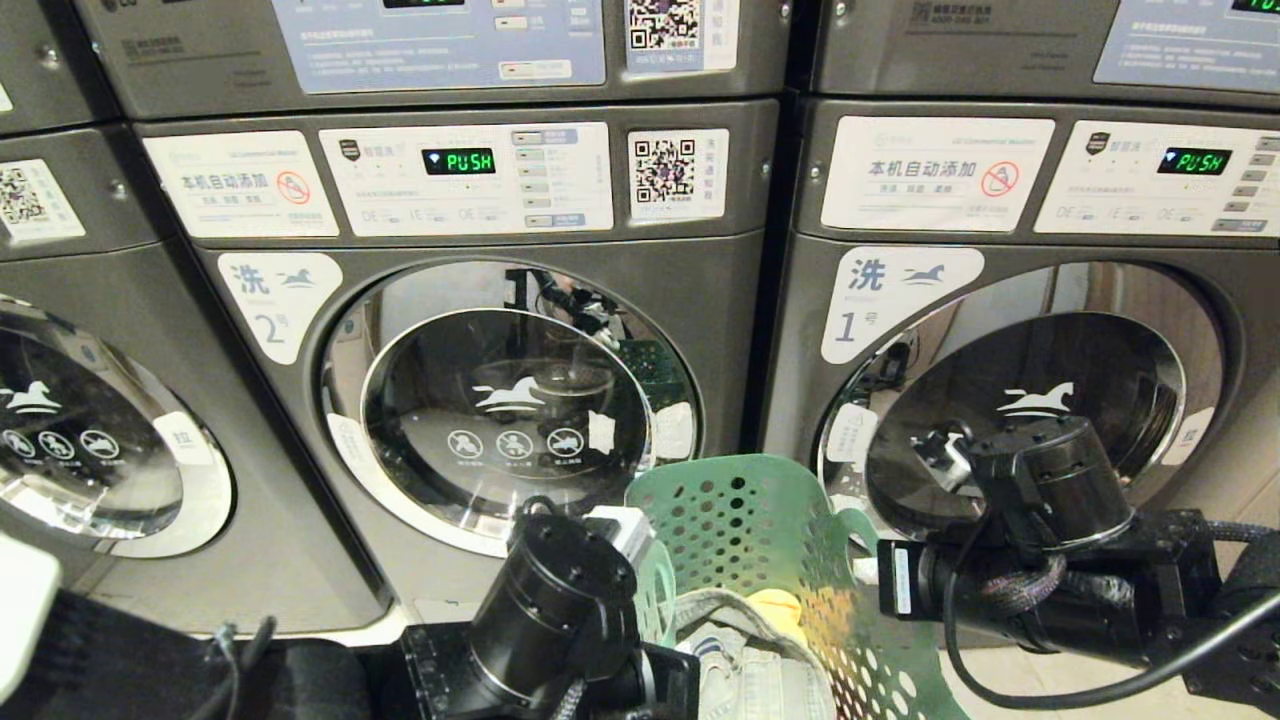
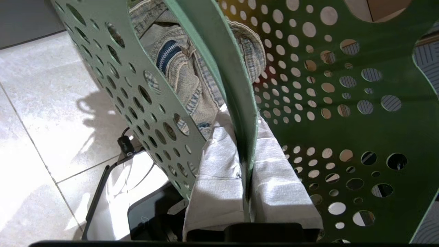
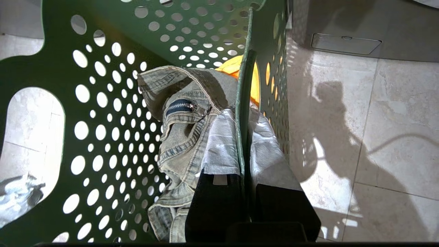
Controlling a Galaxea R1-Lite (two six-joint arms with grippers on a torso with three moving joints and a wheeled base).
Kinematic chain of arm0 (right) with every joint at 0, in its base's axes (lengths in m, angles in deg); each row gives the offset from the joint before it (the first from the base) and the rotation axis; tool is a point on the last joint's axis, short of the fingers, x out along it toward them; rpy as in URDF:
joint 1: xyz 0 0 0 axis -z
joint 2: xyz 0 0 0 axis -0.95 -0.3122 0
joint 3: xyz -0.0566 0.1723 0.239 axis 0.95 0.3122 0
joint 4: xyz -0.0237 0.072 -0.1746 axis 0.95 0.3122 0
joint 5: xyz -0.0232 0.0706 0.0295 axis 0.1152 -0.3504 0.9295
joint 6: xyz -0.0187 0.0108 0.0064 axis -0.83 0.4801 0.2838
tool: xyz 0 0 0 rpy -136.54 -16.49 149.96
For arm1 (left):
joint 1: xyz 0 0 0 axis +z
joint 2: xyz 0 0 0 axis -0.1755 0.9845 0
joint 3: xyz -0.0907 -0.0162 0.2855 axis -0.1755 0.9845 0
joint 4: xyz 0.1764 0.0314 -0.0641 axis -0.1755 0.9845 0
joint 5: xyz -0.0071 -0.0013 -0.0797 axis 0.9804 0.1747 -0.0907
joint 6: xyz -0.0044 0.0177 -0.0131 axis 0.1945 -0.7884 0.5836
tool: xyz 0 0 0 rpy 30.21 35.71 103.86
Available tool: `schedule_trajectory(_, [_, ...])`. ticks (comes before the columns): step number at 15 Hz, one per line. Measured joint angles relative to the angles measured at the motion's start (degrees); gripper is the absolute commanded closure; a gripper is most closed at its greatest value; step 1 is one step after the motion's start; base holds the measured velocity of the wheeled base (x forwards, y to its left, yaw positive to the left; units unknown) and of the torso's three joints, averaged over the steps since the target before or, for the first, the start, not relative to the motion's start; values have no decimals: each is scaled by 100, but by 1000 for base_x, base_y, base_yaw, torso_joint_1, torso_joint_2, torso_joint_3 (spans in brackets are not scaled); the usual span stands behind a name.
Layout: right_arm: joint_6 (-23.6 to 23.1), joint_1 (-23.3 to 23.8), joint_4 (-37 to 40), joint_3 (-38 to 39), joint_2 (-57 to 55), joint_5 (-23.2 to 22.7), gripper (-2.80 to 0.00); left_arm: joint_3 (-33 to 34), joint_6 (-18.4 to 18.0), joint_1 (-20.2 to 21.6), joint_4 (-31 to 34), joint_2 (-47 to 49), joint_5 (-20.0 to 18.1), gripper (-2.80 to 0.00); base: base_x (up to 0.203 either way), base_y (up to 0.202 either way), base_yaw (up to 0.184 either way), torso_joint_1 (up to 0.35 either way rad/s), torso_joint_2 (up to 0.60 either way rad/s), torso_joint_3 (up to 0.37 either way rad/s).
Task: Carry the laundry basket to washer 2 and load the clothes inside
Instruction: Pick up the clothes basket and put it beside the washing machine
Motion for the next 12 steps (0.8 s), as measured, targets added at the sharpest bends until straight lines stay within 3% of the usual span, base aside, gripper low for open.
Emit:
schedule_trajectory(2, [-34, 0, -2, -11, -11, 0, 0, 0, -16, 6, 2, 20, 11, 0, 0, 0, 0, 0, 0, 0])
schedule_trajectory(8, [-69, 0, 6, -5, -34, -2, 0, 41, -16, 4, -5, 56, 11, 0, -177, 0, 2, 3, 3, 4])
schedule_trajectory(12, [-69, 0, 6, -5, -37, 0, 0, -24, -16, 3, -8, 83, 11, 0, 0, 0, 0, 0, 0, 0])
